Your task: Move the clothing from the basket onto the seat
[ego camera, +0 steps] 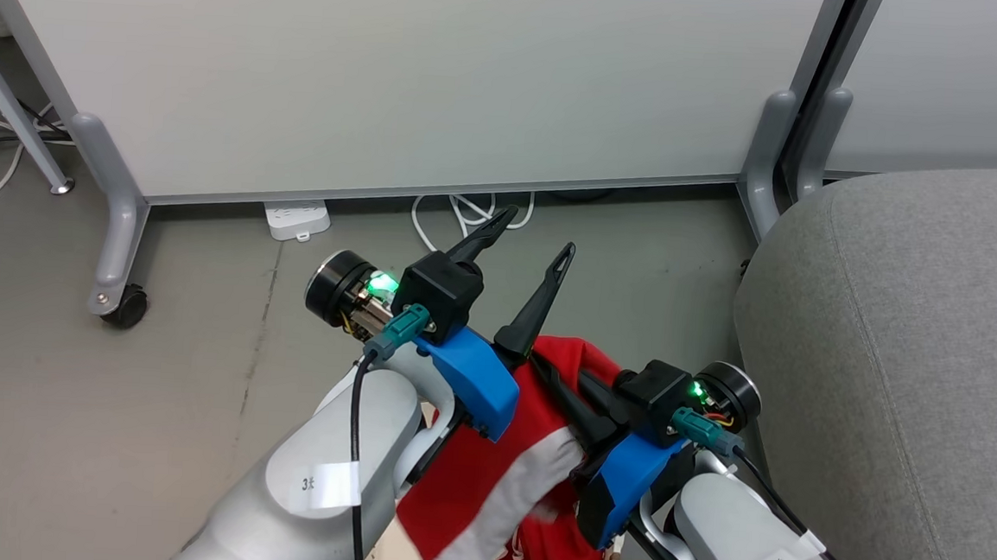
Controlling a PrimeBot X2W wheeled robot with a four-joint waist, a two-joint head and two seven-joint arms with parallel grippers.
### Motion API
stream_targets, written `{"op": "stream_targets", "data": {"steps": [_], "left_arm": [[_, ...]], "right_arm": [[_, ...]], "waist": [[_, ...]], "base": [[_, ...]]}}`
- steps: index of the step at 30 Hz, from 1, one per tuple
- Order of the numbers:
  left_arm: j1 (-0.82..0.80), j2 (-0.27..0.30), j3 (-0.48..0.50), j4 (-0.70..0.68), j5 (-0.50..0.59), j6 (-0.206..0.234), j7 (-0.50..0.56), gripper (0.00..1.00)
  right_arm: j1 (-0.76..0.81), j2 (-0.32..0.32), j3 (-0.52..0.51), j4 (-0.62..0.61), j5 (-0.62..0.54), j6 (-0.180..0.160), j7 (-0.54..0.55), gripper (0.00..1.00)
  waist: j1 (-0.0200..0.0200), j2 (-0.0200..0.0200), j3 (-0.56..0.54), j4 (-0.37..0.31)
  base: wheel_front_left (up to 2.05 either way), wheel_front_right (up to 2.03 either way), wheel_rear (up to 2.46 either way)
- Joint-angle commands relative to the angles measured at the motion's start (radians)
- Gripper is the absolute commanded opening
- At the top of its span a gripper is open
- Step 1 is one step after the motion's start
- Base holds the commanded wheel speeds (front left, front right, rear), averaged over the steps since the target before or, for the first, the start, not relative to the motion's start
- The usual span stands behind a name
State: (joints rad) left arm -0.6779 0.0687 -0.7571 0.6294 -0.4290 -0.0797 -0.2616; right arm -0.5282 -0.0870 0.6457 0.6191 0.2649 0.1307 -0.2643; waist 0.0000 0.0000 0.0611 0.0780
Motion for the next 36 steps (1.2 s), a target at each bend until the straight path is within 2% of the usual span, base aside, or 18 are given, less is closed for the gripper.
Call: {"op": "stream_targets", "data": {"steps": [1,10,19,36], "left_arm": [[0.004,0.001,0.006,-0.001,0.006,0.003,-0.005,1.0],[0.005,0.001,0.01,0.004,0.013,0.0,-0.005,1.0],[-0.004,0.004,0.011,0.0,0.023,-0.001,-0.005,1.0],[-0.016,0.007,-0.022,-0.014,0.055,-0.005,-0.005,1.0]], "right_arm": [[0.003,-0.004,0.0,-0.006,-0.006,0.0,0.0,0.0],[0.0,-0.009,-0.004,-0.01,-0.011,0.0,0.0,0.0],[0.009,-0.014,-0.08,-0.025,-0.017,0.0,0.0,0.0],[0.032,-0.055,-0.289,-0.121,-0.073,0.0,0.0,0.0]], "waist": [[0.0,0.0,0.002,-0.002],[0.0,0.0,0.013,-0.015],[0.0,0.0,0.039,-0.049],[0.0,0.0,0.127,-0.208]], "base": [[0.0,0.0,0.0],[0.0,0.0,0.0],[0.0,0.0,0.0],[0.0,0.0,0.0]]}}
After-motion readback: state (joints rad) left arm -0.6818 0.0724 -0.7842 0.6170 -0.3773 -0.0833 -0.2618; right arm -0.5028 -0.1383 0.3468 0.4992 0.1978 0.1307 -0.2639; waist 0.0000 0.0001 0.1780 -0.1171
